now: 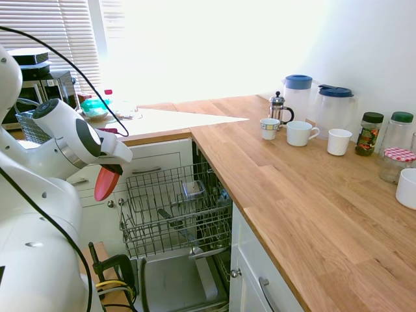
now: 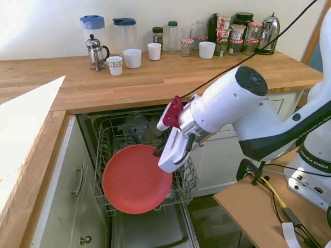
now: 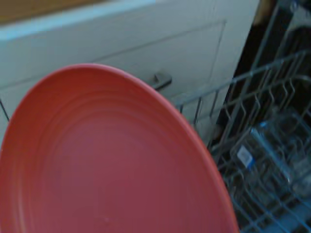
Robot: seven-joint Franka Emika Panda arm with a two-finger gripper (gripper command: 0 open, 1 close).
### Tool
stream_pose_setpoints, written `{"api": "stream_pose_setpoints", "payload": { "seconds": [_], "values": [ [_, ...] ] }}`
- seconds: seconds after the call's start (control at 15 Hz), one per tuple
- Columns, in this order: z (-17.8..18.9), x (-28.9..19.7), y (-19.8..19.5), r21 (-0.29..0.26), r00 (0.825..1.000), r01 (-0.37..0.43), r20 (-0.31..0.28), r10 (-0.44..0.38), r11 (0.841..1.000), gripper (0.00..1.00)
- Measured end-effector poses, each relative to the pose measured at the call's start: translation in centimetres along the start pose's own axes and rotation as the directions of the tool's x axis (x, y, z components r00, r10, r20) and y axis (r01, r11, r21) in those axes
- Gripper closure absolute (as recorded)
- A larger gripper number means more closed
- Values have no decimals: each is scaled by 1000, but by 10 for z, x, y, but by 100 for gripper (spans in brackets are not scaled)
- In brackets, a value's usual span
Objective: Put the plate in the dishwasher
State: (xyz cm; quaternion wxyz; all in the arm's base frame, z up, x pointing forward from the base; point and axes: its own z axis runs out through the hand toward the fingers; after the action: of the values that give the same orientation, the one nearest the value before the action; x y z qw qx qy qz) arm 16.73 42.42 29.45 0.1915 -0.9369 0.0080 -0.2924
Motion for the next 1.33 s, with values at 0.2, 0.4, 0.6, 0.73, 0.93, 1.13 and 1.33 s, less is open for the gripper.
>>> {"api": "stream_pose_setpoints", "payload": {
  "seconds": [0.2, 0.4, 0.6, 0.73, 0.93, 1.13, 1.33],
  "values": [
    [6, 42, -14, 72, 992, -2, -129, 11, 997, 100],
    [4, 89, 7, 121, 961, 44, -278, -9, 992, 100],
    [-4, 116, 71, 114, 905, 144, -418, -84, 983, 100],
    [7, 132, 98, 88, 866, 187, -486, -122, 978, 100],
    [41, 107, 127, 50, 870, 186, -472, -141, 981, 100],
    [76, 64, 148, 9, 887, 195, -427, -173, 981, 100],
    [109, 46, 158, -7, 898, 173, -410, -161, 985, 100]
  ]
}}
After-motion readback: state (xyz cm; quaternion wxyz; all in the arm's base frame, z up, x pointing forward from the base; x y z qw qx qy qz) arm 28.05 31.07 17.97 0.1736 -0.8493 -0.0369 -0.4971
